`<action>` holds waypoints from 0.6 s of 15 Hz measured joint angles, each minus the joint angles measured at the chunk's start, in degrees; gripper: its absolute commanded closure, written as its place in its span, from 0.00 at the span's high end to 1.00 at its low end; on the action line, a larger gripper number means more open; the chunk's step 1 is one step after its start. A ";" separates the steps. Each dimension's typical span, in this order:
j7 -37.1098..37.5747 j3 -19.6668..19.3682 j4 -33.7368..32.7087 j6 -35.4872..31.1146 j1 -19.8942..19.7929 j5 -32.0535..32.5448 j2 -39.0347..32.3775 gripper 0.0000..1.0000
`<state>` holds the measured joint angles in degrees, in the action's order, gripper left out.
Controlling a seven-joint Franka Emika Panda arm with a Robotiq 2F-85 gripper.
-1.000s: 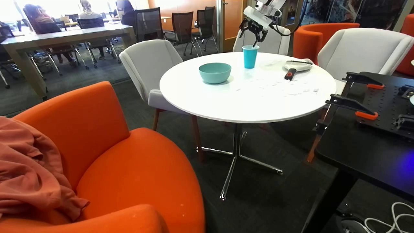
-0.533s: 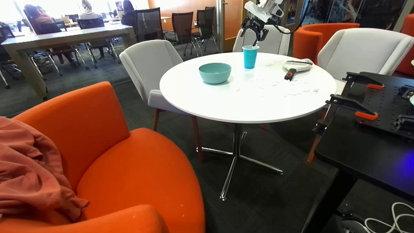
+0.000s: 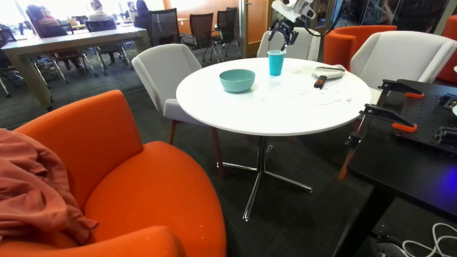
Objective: Pick up a white thing from the table and put it in the cup
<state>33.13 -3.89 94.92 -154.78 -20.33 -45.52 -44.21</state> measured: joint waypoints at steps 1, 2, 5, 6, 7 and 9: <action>0.00 0.00 -0.01 0.01 0.02 -0.39 0.00 1.00; 0.00 0.00 -0.02 0.01 0.05 -0.76 0.00 1.00; -0.05 0.02 -0.17 0.01 0.08 -2.44 0.00 1.00; -0.05 0.02 -0.28 0.00 0.08 -3.05 0.00 1.00; -0.05 0.02 -0.41 0.00 0.08 -3.49 0.00 1.00; -0.05 0.00 -0.60 0.00 0.08 -4.01 -0.01 1.00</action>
<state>33.08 -3.90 94.32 -154.77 -20.25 -49.53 -44.22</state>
